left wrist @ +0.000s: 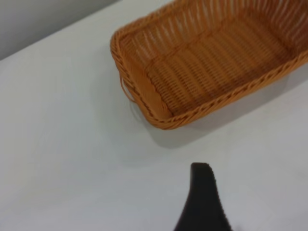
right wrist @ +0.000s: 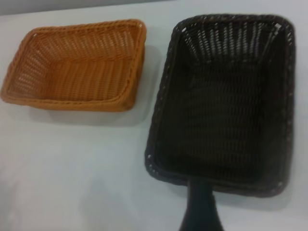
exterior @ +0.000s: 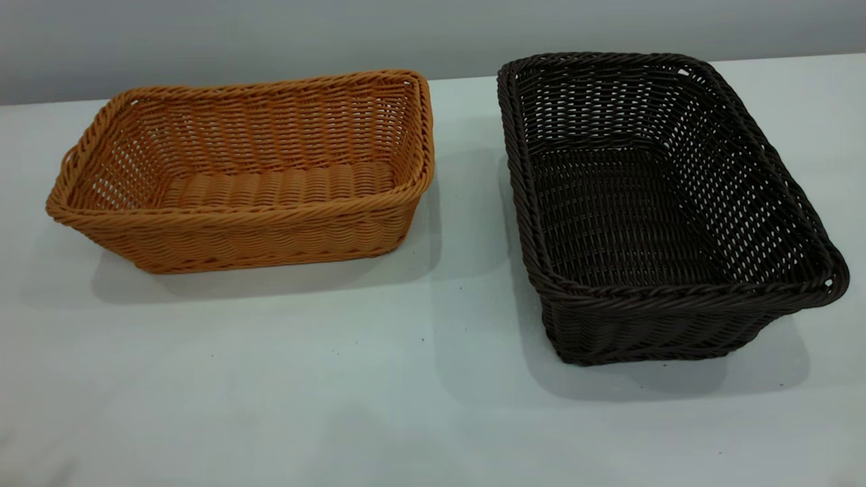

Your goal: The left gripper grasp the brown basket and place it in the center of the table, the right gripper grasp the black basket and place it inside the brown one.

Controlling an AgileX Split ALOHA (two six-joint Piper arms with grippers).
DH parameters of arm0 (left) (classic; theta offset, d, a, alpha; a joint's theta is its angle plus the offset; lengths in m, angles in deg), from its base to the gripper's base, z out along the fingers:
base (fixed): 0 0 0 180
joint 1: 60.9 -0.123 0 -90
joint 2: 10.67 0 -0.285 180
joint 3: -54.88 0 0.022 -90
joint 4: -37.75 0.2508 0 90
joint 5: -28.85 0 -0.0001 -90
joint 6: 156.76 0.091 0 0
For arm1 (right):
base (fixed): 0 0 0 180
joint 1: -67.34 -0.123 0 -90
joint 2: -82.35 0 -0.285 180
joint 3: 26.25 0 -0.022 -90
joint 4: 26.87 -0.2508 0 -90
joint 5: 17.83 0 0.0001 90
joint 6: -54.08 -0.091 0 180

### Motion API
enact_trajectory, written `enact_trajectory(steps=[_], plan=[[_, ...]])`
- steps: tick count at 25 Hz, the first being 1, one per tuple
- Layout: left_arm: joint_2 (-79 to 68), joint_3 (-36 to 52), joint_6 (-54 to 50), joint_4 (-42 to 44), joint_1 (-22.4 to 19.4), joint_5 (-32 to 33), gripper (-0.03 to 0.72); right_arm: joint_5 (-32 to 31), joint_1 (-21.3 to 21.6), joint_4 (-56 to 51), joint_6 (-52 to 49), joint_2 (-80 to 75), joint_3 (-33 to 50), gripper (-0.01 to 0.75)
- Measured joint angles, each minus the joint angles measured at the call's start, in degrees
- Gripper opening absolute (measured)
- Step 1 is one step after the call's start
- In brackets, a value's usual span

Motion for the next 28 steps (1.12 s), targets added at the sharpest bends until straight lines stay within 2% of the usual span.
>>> enact_trajectory(steps=[6, 13, 23, 28], plan=[[-9.69, 0.0, 0.49, -0.14, 2.45, -6.16, 0.461, -0.79, 0.0, -0.74, -1.49, -2.83, 0.06, 0.461], [-18.46, 0.0, 2.45, 0.18, 6.35, -12.98, 0.461, 5.81, -0.06, -4.58, -10.95, -4.75, 2.67, 0.442], [-33.19, 0.0, 15.82, 3.14, 14.8, -18.35, 0.461, 7.68, -0.06, -25.19, -11.22, -5.31, 14.07, 0.442], [-39.86, 0.0, 18.38, 5.36, 17.37, -19.94, 0.461, 9.46, -0.06, -32.72, -14.95, -5.66, 14.99, 0.441]])
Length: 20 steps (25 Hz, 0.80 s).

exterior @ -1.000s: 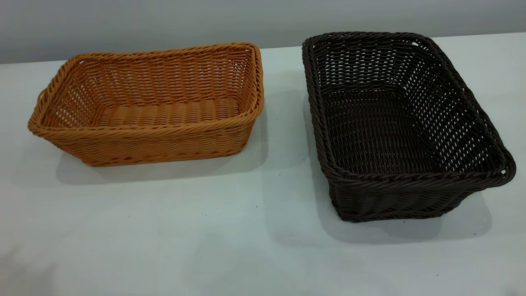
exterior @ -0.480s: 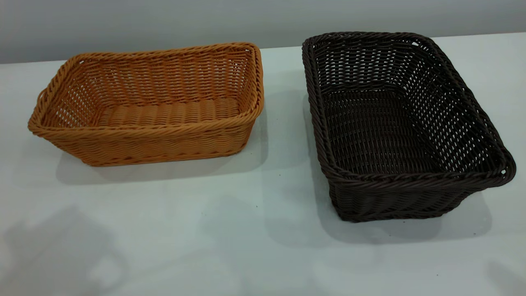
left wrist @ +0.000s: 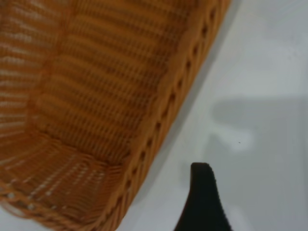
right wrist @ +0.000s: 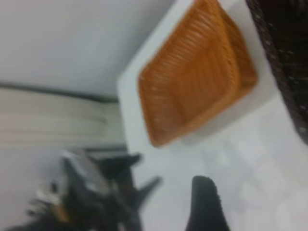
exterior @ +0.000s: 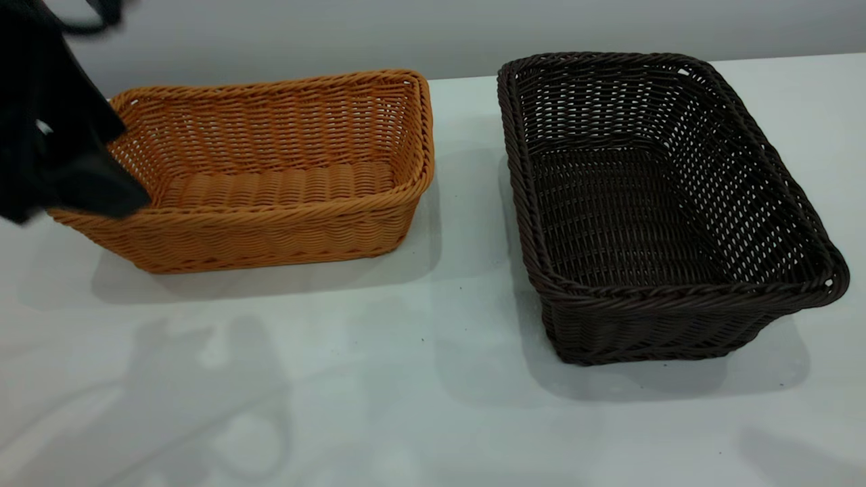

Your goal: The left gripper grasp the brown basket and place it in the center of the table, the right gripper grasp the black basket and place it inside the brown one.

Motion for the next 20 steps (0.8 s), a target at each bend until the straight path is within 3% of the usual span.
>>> enact_trajectory(steps=[10, 20], plan=[[-3.75, 0.0, -0.47, -1.35, 0.04, -5.1, 0.459, 6.23, 0.0, -0.54, -12.04, -1.84, 2.28, 0.441], [-3.75, 0.0, -0.58, -1.17, 2.98, -5.55, 0.459, 7.68, -0.34, -0.03, -11.2, -11.29, 3.61, 0.398]])
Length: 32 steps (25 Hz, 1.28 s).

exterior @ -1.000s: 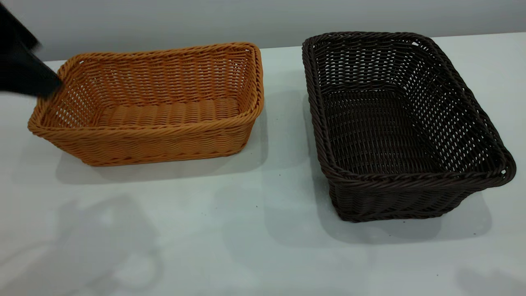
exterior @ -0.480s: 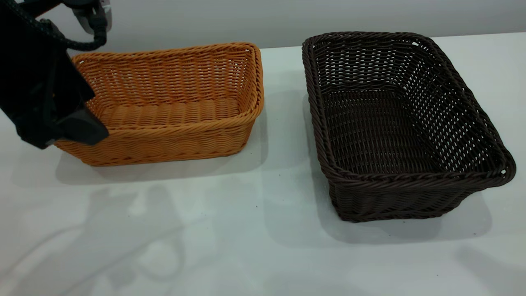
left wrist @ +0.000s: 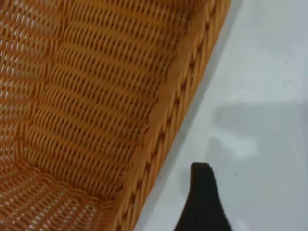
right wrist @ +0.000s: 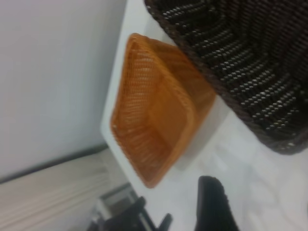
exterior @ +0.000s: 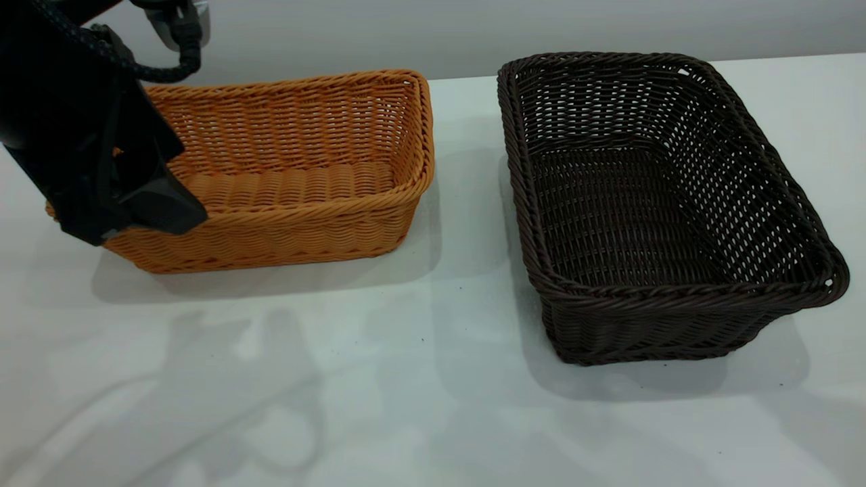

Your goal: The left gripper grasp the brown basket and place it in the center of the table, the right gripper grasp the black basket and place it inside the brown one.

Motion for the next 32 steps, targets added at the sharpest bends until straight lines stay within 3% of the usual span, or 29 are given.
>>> enact_trajectory(steps=[5, 14, 18, 32], plan=[[0.0, 0.0, 0.07, 0.12, 0.0, -0.6, 0.459, 2.5, -4.54, 1.81, -0.06, -2.87, 0.0, 0.396], [0.05, 0.0, 0.07, 0.12, 0.0, -0.89, 0.459, 16.39, -22.59, 0.68, -8.03, -12.44, 2.46, 0.394], [0.05, 0.0, 0.07, 0.12, 0.28, -1.17, 0.459, 23.75, -27.82, -0.53, -11.92, -18.01, 2.5, 0.394], [0.05, 0.0, -0.46, 0.12, 0.31, -1.36, 0.459, 28.93, -28.36, -9.9, -6.2, -32.13, 0.76, 0.394]])
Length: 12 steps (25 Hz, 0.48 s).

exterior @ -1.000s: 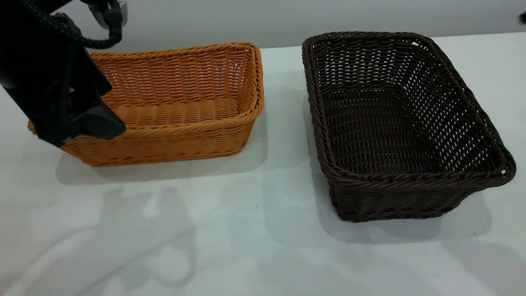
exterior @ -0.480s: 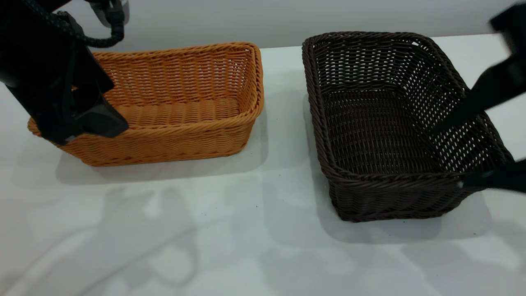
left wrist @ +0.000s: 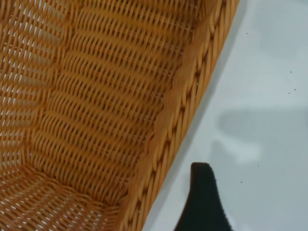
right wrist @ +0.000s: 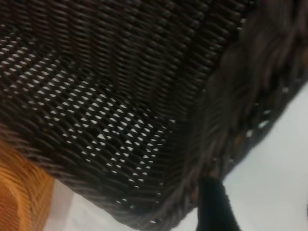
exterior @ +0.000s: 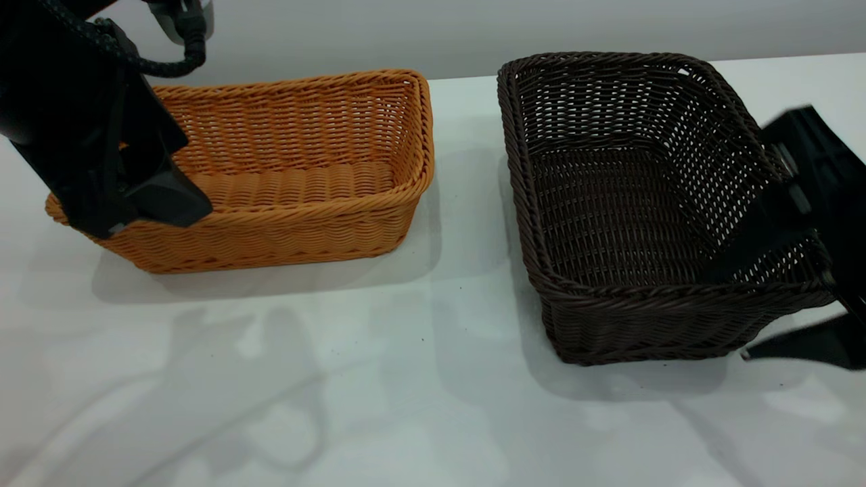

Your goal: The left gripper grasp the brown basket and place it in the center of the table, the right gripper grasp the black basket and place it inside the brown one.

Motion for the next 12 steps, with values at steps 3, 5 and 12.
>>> enact_trajectory(steps=[3, 5, 12], plan=[[0.0, 0.0, 0.0, 0.0, 0.0, 0.05, 0.459, 0.14, 0.0, -0.88, 0.7, -0.76, -1.12, 0.394], [0.0, 0.0, 0.0, -0.05, 0.0, 0.05, 0.459, 0.14, 0.0, -1.49, 0.72, -1.52, -1.28, 0.394], [0.0, 0.0, 0.08, -0.05, 0.0, 0.05, 0.459, 0.09, 0.0, -2.67, 2.09, -4.63, -2.33, 0.393]])
